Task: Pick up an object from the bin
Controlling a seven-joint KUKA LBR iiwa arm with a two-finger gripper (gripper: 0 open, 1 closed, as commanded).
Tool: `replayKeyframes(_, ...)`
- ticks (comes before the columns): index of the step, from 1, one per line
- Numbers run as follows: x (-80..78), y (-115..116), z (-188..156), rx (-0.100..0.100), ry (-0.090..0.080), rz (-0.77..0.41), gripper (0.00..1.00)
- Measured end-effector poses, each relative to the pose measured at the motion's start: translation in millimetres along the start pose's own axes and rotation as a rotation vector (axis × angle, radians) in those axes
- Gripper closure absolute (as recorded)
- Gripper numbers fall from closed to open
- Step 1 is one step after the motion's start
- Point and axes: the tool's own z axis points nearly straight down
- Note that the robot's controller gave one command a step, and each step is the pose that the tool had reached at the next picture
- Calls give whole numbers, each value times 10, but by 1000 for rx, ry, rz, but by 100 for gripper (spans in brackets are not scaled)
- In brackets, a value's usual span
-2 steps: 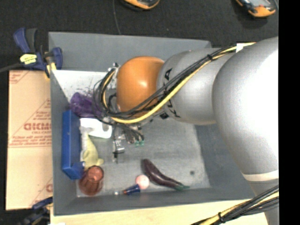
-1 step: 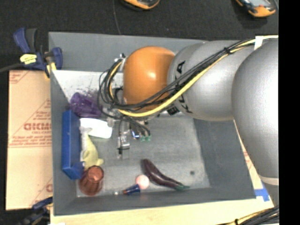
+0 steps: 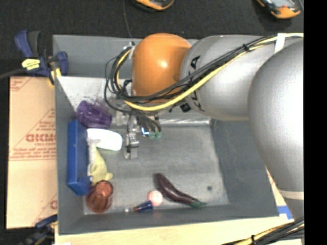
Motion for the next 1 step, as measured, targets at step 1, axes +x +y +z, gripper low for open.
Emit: replayKeyframes(1,-119,240,86,-2,-3,56,0)
